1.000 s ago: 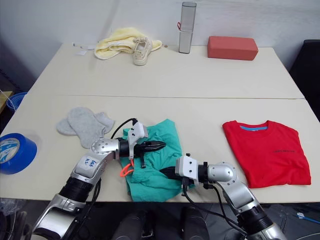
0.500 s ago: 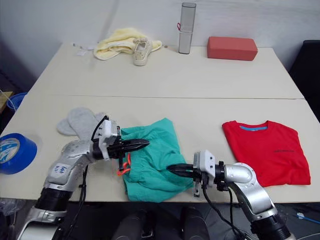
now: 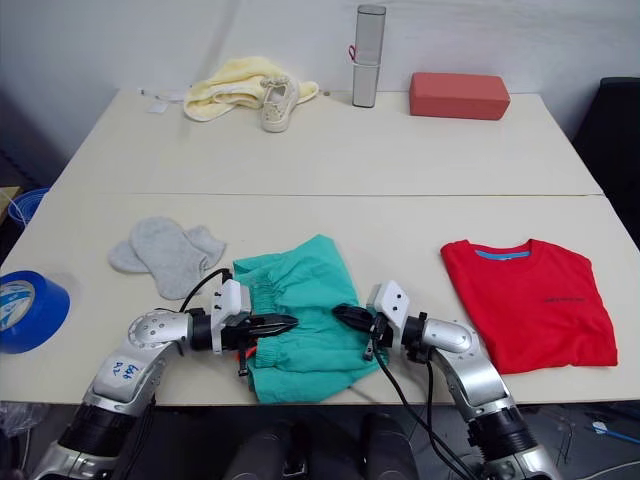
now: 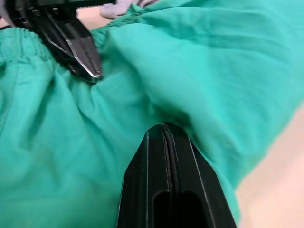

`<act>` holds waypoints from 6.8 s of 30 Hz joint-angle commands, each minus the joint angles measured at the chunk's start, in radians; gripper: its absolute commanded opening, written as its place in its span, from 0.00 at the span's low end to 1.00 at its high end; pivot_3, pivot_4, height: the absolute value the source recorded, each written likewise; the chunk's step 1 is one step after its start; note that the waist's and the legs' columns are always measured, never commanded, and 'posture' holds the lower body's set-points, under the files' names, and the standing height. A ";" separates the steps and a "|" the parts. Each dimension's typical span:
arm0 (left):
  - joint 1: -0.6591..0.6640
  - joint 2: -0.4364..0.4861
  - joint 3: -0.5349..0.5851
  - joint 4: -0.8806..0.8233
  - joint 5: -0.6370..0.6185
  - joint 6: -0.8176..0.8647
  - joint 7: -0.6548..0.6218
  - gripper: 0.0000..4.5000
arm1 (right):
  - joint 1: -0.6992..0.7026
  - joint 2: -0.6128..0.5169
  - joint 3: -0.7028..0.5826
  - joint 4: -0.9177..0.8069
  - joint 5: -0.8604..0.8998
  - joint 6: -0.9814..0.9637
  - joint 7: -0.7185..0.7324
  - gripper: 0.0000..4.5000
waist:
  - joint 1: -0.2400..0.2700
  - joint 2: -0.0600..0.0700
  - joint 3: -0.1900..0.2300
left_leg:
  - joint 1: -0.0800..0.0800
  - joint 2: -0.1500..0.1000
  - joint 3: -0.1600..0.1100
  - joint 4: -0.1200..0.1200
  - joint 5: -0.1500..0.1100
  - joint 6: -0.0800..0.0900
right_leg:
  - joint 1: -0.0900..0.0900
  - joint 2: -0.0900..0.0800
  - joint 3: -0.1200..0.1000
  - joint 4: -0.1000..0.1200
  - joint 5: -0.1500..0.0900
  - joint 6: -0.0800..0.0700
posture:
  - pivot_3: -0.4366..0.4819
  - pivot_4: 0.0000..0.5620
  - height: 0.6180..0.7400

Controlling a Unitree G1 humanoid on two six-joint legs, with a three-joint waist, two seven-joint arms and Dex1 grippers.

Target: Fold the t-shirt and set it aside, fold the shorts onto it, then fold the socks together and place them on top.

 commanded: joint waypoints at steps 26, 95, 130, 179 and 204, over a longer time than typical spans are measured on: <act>-0.053 0.012 0.053 0.099 0.009 0.009 0.031 0.00 | -0.155 0.086 -0.026 0.059 -0.055 0.162 -0.154 0.00 | -0.007 0.001 0.000 | -0.002 0.000 0.003 0.000 0.000 0.003 | -0.003 -0.001 -0.004 0.002 0.000 -0.001 | 0.48 0.27 1.00; 0.041 0.047 0.141 0.138 -0.095 -0.207 -0.185 0.00 | -0.424 0.152 -0.251 0.067 0.472 1.501 -0.214 0.20 | -0.040 0.003 -0.002 | 0.002 0.000 0.004 -0.013 0.000 -0.004 | -0.005 -0.002 -0.004 -0.003 -0.002 -0.004 | 0.48 0.27 1.00; -0.075 -0.043 -0.056 0.133 0.024 -0.061 -0.051 0.00 | -0.465 -0.217 -0.092 0.236 0.502 1.346 -0.032 0.99 | -0.010 0.003 -0.002 | 0.000 -0.002 0.003 -0.011 0.001 0.002 | -0.002 -0.005 -0.005 -0.007 0.001 0.000 | 0.48 0.27 1.00; -0.119 -0.088 -0.137 0.120 0.077 0.099 0.051 0.00 | -0.433 -0.354 -0.127 0.139 0.447 1.173 0.188 0.70 | 0.000 0.003 -0.001 | -0.007 -0.001 0.001 -0.007 0.005 0.008 | -0.006 -0.003 -0.009 -0.008 0.003 -0.001 | 0.48 0.27 1.00; -0.095 -0.068 -0.083 0.092 0.046 0.065 0.033 0.00 | -0.586 -0.220 0.097 0.347 0.344 1.228 0.367 0.72 | -0.010 0.004 -0.001 | -0.006 0.000 0.001 -0.006 0.005 0.006 | -0.006 -0.003 -0.009 -0.006 0.003 -0.001 | 0.48 0.27 1.00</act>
